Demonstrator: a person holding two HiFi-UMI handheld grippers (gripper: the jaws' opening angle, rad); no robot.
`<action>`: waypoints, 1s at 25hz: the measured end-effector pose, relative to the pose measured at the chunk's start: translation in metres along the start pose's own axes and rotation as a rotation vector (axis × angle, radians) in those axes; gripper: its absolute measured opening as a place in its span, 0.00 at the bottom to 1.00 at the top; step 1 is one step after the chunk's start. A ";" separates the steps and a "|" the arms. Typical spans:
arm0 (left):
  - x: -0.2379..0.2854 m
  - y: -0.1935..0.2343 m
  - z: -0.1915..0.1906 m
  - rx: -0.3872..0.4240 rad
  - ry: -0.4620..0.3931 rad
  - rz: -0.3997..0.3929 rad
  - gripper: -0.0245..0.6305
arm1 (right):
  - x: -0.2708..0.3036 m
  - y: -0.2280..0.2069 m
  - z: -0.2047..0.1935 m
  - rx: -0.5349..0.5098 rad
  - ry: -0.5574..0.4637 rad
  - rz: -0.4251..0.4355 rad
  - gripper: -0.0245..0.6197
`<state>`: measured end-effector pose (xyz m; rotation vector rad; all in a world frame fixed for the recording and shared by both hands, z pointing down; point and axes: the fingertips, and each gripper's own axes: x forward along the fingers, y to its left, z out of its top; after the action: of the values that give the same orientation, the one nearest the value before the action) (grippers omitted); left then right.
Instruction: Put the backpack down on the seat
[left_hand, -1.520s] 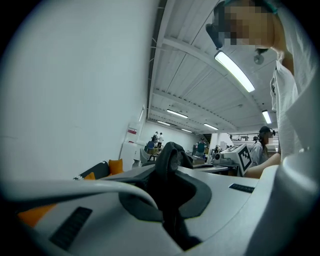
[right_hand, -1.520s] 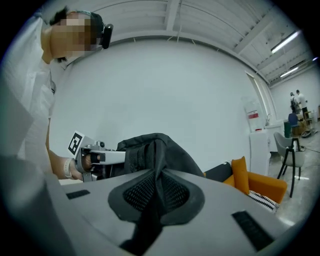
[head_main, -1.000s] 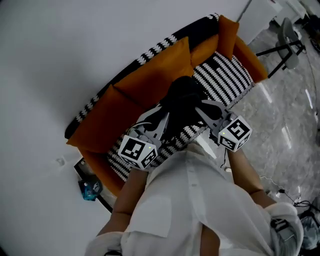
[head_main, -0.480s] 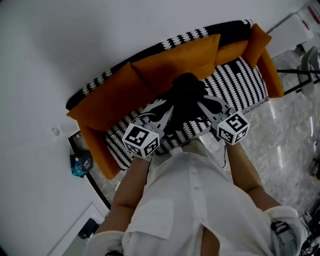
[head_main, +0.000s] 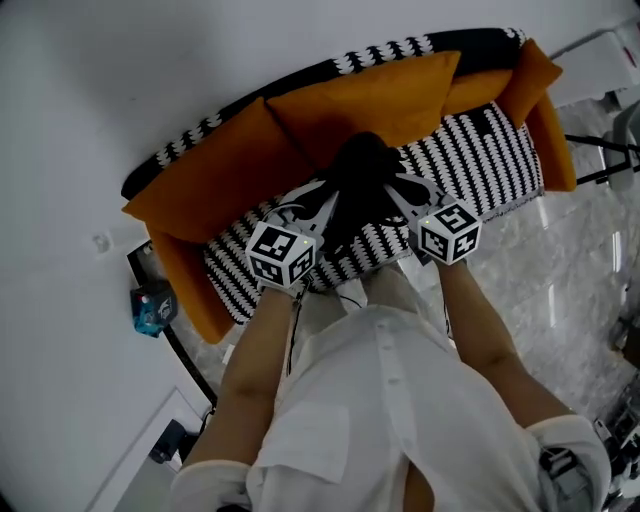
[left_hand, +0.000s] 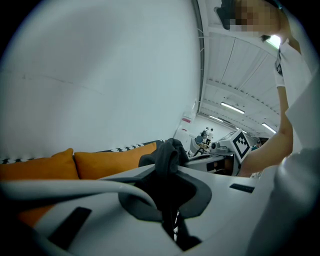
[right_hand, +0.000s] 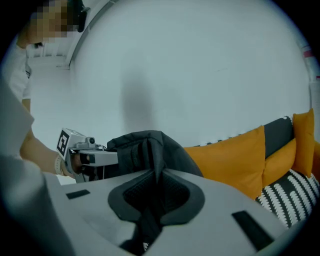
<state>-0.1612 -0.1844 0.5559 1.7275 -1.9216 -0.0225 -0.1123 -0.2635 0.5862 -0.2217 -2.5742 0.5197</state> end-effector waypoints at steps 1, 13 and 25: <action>0.002 0.005 -0.005 0.002 0.012 0.005 0.08 | 0.005 -0.003 -0.005 0.011 0.009 -0.006 0.11; 0.025 0.053 -0.070 -0.007 0.166 0.049 0.08 | 0.055 -0.026 -0.063 0.090 0.162 -0.051 0.11; 0.031 0.089 -0.078 -0.012 0.259 0.151 0.16 | 0.081 -0.038 -0.062 0.038 0.254 -0.084 0.18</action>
<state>-0.2117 -0.1709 0.6665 1.4924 -1.8475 0.2337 -0.1527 -0.2583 0.6874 -0.1548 -2.3139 0.4766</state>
